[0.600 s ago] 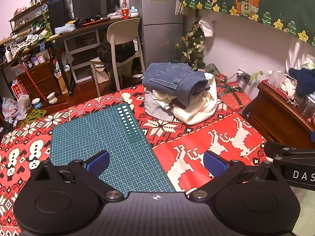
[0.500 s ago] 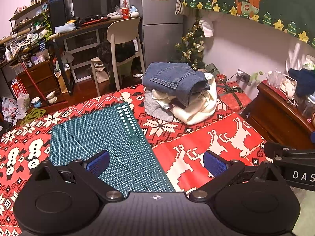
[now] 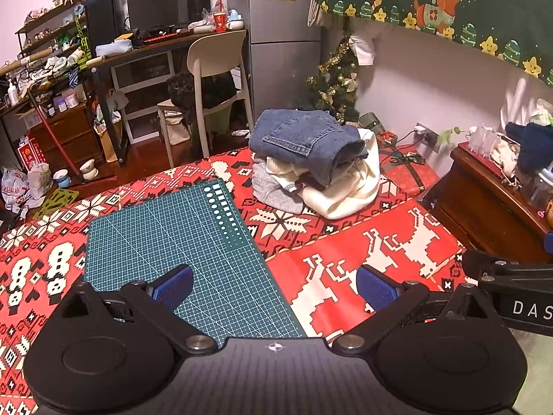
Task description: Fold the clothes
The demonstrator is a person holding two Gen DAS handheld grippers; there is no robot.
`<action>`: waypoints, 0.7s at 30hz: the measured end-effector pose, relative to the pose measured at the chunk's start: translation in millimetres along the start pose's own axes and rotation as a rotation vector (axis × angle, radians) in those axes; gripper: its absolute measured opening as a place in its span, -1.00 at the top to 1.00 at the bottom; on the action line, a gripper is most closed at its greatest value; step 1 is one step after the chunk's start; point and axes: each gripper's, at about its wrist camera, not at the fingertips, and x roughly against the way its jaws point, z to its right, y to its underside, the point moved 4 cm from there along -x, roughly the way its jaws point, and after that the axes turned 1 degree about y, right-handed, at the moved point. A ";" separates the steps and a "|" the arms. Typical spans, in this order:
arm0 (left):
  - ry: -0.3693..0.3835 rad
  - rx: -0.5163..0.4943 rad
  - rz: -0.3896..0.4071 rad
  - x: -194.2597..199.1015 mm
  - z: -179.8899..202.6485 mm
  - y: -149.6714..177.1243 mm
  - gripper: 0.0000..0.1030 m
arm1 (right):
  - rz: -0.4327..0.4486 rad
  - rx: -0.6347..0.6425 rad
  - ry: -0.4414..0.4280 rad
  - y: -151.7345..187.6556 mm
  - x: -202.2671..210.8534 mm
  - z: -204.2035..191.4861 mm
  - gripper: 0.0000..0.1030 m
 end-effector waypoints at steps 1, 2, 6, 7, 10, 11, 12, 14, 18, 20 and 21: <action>-0.001 -0.001 -0.002 -0.8 0.6 0.0 -0.97 | 0.000 0.001 0.001 0.2 -0.1 0.1 -0.99; -0.001 -0.001 -0.003 -1.0 0.5 0.3 -0.97 | -0.001 0.002 0.000 0.3 -0.3 0.1 -0.99; -0.003 -0.001 -0.001 -0.6 0.9 -0.1 -0.97 | -0.001 0.003 -0.001 1.0 -0.6 0.4 -0.99; -0.003 -0.002 0.001 -0.5 1.2 -0.3 -0.97 | 0.000 0.003 -0.001 1.0 -0.4 0.4 -0.99; -0.004 -0.004 0.006 0.8 -0.6 0.1 -0.97 | 0.002 0.004 -0.003 0.7 0.6 -0.4 -0.99; -0.006 -0.005 0.007 0.6 -0.4 0.2 -0.97 | 0.001 0.004 -0.003 1.1 0.6 -0.8 -0.99; -0.007 -0.007 0.008 0.2 -0.1 0.4 -0.97 | 0.001 0.004 -0.002 1.3 0.3 -0.9 -0.99; -0.007 -0.006 0.007 -0.1 -1.8 1.1 -0.97 | -0.001 0.006 -0.002 1.8 -0.3 -1.5 -0.99; -0.003 -0.003 0.004 -1.4 -3.0 1.5 -0.97 | -0.003 0.008 -0.002 2.3 -1.1 -2.6 -0.99; -0.004 -0.003 0.007 -1.7 -2.8 1.4 -0.97 | -0.004 0.007 -0.003 2.1 -1.2 -2.7 -0.99; -0.004 -0.001 0.007 -1.4 -3.4 1.4 -0.97 | -0.004 0.006 -0.003 2.3 -1.3 -2.8 -0.99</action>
